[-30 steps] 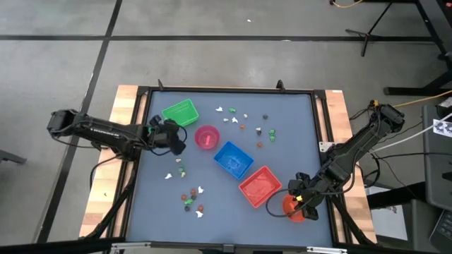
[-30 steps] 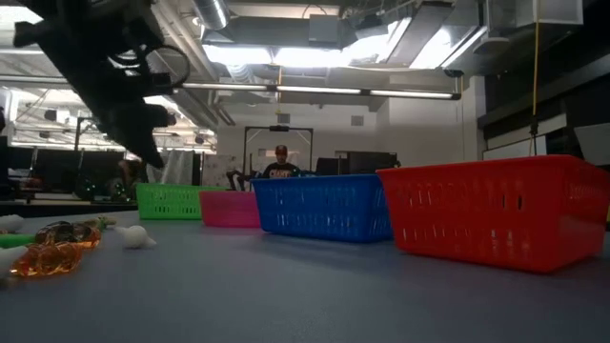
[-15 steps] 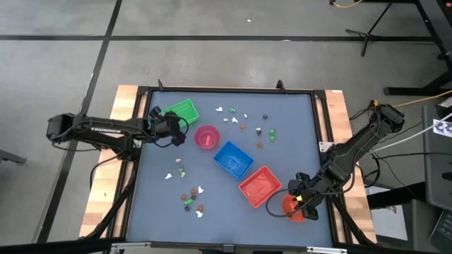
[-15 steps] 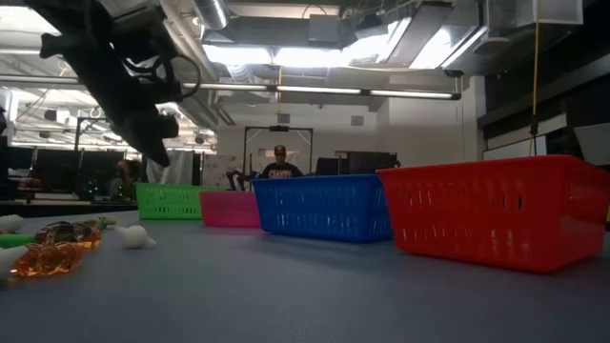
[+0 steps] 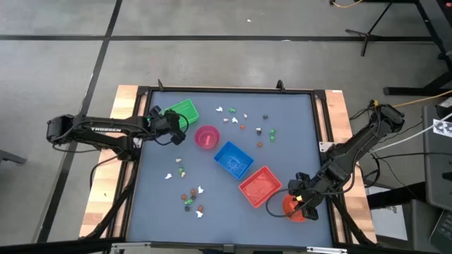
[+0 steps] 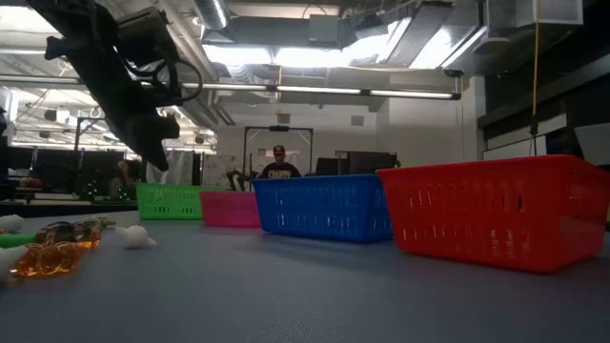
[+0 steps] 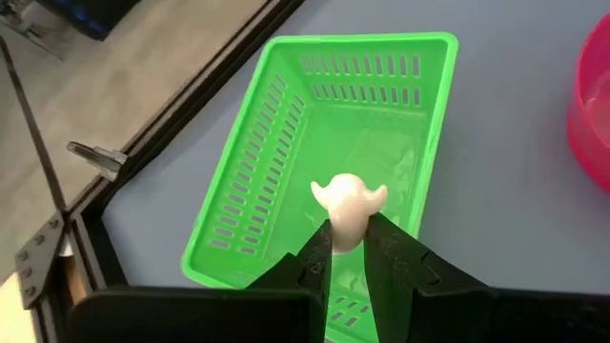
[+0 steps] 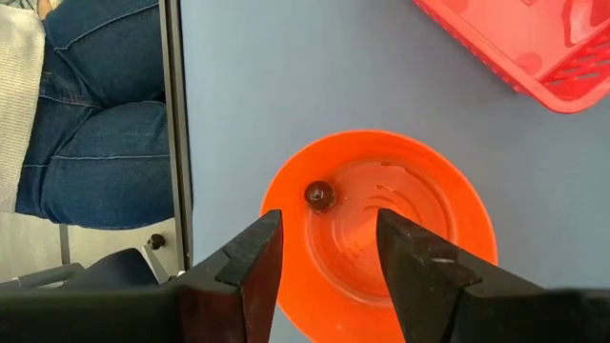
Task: Sort Halloween decoration
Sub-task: Put the white ghost toy into the green bin, then put the black skull toy into the transparent orange bin
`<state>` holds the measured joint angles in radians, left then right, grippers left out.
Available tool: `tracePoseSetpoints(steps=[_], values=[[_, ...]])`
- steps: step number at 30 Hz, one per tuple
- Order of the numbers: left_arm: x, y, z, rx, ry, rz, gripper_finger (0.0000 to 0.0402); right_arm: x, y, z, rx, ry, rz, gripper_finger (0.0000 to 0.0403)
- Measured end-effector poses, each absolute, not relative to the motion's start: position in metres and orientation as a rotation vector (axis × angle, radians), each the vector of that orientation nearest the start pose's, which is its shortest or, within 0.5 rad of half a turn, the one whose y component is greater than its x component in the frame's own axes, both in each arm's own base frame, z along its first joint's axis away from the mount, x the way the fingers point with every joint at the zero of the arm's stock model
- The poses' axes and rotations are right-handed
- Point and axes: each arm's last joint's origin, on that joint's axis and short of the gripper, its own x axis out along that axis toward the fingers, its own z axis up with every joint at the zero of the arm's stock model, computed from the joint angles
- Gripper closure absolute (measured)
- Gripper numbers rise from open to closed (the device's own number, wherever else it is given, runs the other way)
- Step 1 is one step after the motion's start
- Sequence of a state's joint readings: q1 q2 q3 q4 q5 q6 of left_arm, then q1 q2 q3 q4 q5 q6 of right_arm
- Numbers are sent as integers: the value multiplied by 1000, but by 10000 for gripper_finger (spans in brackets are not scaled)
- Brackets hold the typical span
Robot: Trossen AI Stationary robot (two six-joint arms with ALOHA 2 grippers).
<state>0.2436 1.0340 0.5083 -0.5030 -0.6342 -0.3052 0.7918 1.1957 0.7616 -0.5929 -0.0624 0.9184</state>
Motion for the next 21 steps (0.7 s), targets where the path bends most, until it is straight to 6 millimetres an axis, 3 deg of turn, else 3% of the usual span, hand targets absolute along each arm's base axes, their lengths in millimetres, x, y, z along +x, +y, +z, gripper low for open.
tracePoseSetpoints(steps=[12,21], values=[[163,64,181,-82,908,962,270,156,157,218,386,1177,209,233],[163,65,181,-135,881,992,233,160,151,219,245,1004,70,233]])
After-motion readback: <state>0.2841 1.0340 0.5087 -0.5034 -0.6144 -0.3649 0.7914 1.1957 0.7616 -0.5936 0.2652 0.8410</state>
